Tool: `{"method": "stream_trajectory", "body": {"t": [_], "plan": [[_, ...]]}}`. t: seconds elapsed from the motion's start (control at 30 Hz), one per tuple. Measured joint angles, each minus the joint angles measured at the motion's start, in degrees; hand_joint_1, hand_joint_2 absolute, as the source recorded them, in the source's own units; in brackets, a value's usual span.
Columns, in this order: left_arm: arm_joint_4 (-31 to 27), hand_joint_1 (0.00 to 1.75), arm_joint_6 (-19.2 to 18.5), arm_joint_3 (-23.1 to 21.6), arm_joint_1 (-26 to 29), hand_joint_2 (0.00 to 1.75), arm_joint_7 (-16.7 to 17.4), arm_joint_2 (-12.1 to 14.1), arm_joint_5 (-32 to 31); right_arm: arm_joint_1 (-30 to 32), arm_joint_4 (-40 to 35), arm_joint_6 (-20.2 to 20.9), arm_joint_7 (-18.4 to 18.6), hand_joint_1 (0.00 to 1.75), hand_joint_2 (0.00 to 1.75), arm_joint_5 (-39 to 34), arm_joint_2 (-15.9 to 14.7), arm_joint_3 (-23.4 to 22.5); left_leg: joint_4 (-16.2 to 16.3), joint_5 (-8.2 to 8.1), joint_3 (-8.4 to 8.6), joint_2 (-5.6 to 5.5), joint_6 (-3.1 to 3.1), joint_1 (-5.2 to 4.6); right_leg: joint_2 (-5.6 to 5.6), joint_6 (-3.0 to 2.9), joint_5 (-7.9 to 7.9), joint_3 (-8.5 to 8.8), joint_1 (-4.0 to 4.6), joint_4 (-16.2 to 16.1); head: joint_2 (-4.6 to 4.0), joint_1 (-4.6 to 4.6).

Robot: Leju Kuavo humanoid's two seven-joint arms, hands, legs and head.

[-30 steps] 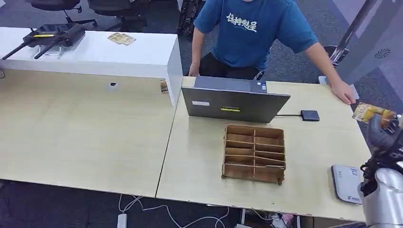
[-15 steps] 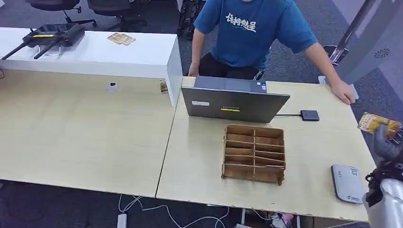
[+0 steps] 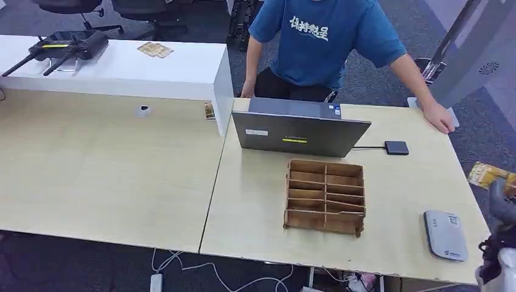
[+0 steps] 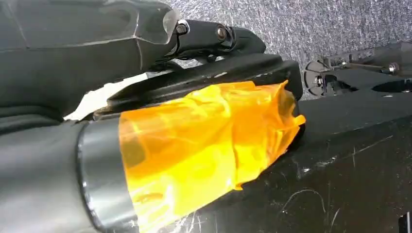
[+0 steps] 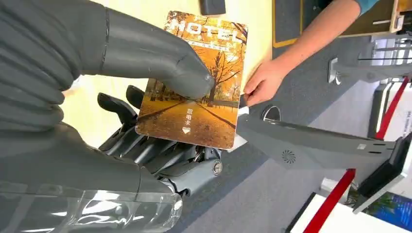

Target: Pass the card to the sensor for recognition and then transmit it.

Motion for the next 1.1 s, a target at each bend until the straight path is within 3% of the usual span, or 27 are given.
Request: {"method": "stream_trajectory", "body": {"t": [0.83,1.1], "plan": [[0.0,0.00,0.3,0.0,0.0,0.00,-0.1,-0.1,0.1,4.4,-0.7,1.4,-0.8,1.75,1.75,-1.9,-0.8,-3.8,0.0,-0.02,0.01,0.01,0.02,0.00,-0.02,0.01,-0.01,0.00,0.00,0.0,0.00,0.00],[0.0,0.00,0.6,0.0,0.1,0.00,-0.4,-0.2,0.1,8.8,-3.2,2.9,-1.2,1.75,1.75,-4.1,-0.8,-6.2,0.0,-0.06,-0.02,-0.02,0.08,-0.01,-0.06,0.04,-0.04,0.00,0.00,0.0,0.00,0.00]]}}
